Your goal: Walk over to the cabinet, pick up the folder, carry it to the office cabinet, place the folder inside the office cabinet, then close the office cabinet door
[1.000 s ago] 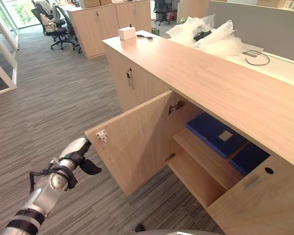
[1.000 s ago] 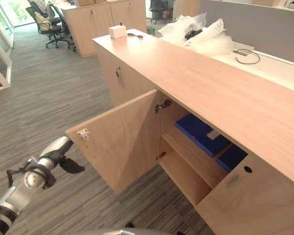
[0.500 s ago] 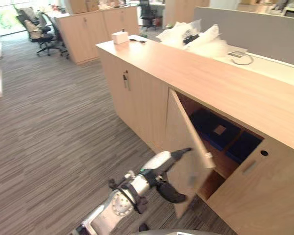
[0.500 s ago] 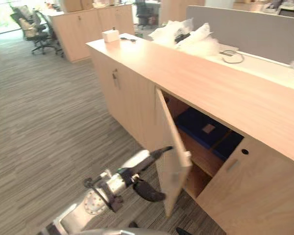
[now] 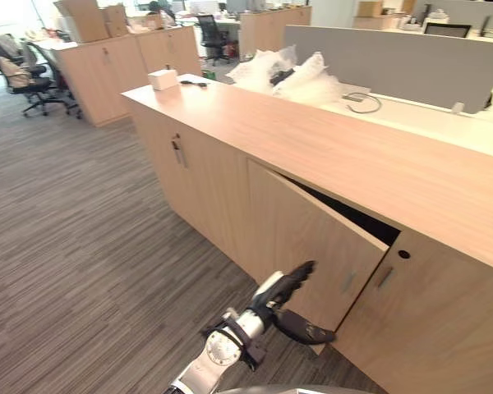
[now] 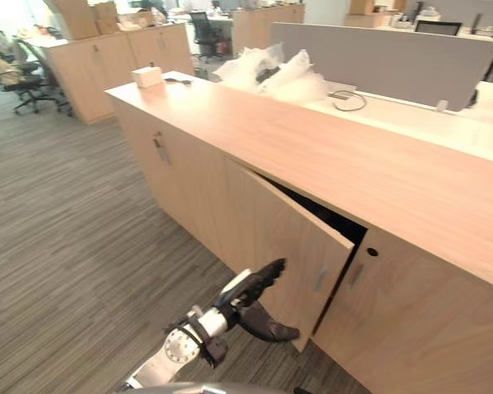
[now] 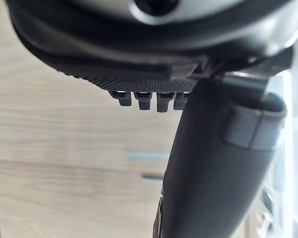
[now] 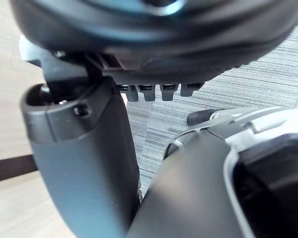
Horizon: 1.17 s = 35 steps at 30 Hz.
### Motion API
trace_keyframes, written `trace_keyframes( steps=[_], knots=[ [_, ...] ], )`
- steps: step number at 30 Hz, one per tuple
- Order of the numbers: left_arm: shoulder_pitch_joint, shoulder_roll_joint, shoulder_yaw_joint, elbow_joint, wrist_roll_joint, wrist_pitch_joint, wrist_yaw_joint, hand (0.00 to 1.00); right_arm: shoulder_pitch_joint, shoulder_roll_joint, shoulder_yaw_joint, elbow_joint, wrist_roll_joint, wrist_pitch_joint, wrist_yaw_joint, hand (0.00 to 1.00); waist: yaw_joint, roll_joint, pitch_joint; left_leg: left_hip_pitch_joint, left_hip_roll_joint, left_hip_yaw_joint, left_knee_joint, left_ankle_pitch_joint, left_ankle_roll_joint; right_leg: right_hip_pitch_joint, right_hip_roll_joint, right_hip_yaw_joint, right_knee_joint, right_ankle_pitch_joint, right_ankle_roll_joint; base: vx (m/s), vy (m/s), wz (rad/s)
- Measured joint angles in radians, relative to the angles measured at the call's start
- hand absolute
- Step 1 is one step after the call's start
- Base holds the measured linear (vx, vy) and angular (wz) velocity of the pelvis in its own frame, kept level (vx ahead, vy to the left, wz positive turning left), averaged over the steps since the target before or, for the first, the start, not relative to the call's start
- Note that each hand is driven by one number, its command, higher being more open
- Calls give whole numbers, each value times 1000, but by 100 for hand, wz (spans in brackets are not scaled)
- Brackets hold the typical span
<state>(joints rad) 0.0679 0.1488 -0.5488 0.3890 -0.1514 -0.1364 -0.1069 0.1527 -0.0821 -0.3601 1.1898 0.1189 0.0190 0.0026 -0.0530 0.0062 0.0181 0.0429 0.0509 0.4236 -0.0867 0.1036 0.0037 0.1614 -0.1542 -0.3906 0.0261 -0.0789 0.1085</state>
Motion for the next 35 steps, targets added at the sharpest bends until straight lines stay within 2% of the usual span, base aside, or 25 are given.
trace_keyframes(
  steps=[2, 4, 5, 6, 7, 9, 10, 11, 12, 13, 14, 15, 16, 17, 18, 21, 23, 26, 30, 35],
  knots=[
    [7, -1, 77, 94, -5, 10, 33, 100, -2, 10, 0, -1, 1, -2, -9, 100, -4, -14, 8, 0, 21, 22, 26, -15, -16, 0, 12, 20, -4, -3, -5, 86, -122, -41],
    [21, -2, 168, 177, -5, 11, 62, 100, -3, 21, -1, -3, 2, -4, -13, 100, -4, -34, 21, -24, 60, 48, 130, -69, -26, 2, 23, 46, -1, -10, -17, 52, -124, -46],
    [29, -5, 224, 233, -9, 12, 89, 100, -1, 27, -14, -6, 5, -7, -15, 100, -3, -38, 34, -43, 100, 61, 232, -120, -29, 11, 37, 65, 2, -15, -25, 74, -152, -51],
    [38, -7, 267, 280, -16, 18, 109, 100, 2, 27, -25, -7, 6, -9, -18, 100, -4, -36, 40, -62, 140, 69, 331, -162, -36, 21, 49, 82, 4, -23, -35, 99, -171, -56],
    [44, -7, 298, 303, -17, 26, 121, 100, 3, 28, -42, -8, 6, -11, -19, 100, -4, -32, 46, -74, 168, 75, 401, -179, -39, 28, 55, 99, 10, -29, -40, 85, -124, -55],
    [62, -15, 351, 323, -39, 33, 127, 100, 9, 26, -64, -9, 6, -12, -21, 100, -3, -20, 55, -95, 204, 70, 509, -182, -39, 26, 63, 146, 26, -35, -45, 40, -87, -71],
    [78, -38, 411, 327, -87, 33, 124, 100, 11, 18, -89, -10, 4, -15, -21, 100, -2, 5, 67, -100, 216, 10, 554, -182, -39, 20, 71, 190, 39, -40, -52, 13, -61, -72],
    [80, -44, 421, 329, -98, 33, 124, 100, 12, 16, -93, -10, 3, -16, -20, 100, -2, 9, 69, -100, 216, -4, 559, -182, -39, 18, 72, 199, 41, -41, -53, 8, -38, -81],
    [82, -81, 479, 351, -137, 33, 123, 100, 17, 11, -116, -9, 3, -19, -19, 100, -4, 28, 76, -133, 206, -115, 614, -182, -39, 12, 76, 238, 48, -43, -57, 9, 28, -75],
    [85, -106, 520, 376, -154, 33, 125, 100, 14, 5, -131, -7, 2, -18, -17, 100, 0, 32, 76, -127, 140, -273, 568, -233, -90, 4, 66, 281, 62, -44, -58, 9, 28, -77],
    [85, -111, 530, 383, -155, 32, 125, 100, 13, 3, -131, -7, 1, -18, -16, 100, 2, 32, 76, -123, 122, -313, 547, -243, -98, -3, 62, 291, 66, -44, -58, 4, 89, -91],
    [84, -121, 562, 413, -162, 32, 131, 100, 3, 1, -131, -6, 0, -18, -17, 100, 5, 30, 78, -103, 54, -463, 450, -269, -129, -24, 57, 334, 81, -42, -57, 11, 111, -85],
    [82, -123, 579, 440, -168, 32, 138, 100, -3, 3, -131, -1, -1, -18, -18, 100, 5, 28, 81, -75, 24, -543, 367, -269, -134, -32, 59, 361, 91, -42, -56, 19, 174, -106],
    [83, -131, 608, 477, -172, 32, 148, 100, -3, 5, -131, -3, 0, -18, -21, 100, 5, 39, 78, -47, 19, -584, 293, -239, -116, -38, 80, 387, 93, -43, -49, 23, 204, -83],
    [83, -135, 644, 512, -173, 31, 151, 100, 1, 14, -130, -8, 0, -19, -27, 100, 8, 41, 72, -41, 26, -572, 290, -217, -73, -35, 93, 408, 88, -46, -42, 31, 201, -79],
    [84, -114, 733, 572, -180, 36, 173, 100, 31, 55, -117, -47, 2, -20, -27, 100, 4, -10, 36, -6, 19, -509, 194, -202, -75, -45, 72, 437, 46, -23, -31, 55, 115, -49],
    [87, -100, 733, 622, -163, 38, 174, 100, 38, 64, -107, -47, 7, -23, -30, 100, 4, -19, 24, 15, 15, -480, 135, -179, -71, -54, 64, 456, 22, -9, -24, 84, 54, -38],
    [93, -102, 746, 657, -133, 40, 187, 100, 40, 60, -109, -40, 39, -24, -31, 100, -1, -14, 18, 42, 11, -467, 93, -156, -62, -51, 59, 460, 6, -5, -21, 121, 30, -14],
    [92, -127, 763, 665, -71, 34, 186, 100, 41, 49, -112, -39, 42, -32, -32, 100, -2, 5, 14, 79, 14, -435, 80, -156, -62, -26, 62, 459, -5, -5, -21, 74, 3, -12],
    [90, -135, 755, 665, -32, 27, 188, 100, 38, 54, -143, -35, 112, -34, -35, 100, -1, 14, 14, 96, 32, -419, 73, -160, -68, -20, 70, 460, -6, -4, -22, -1, -22, -9]
  ],
)
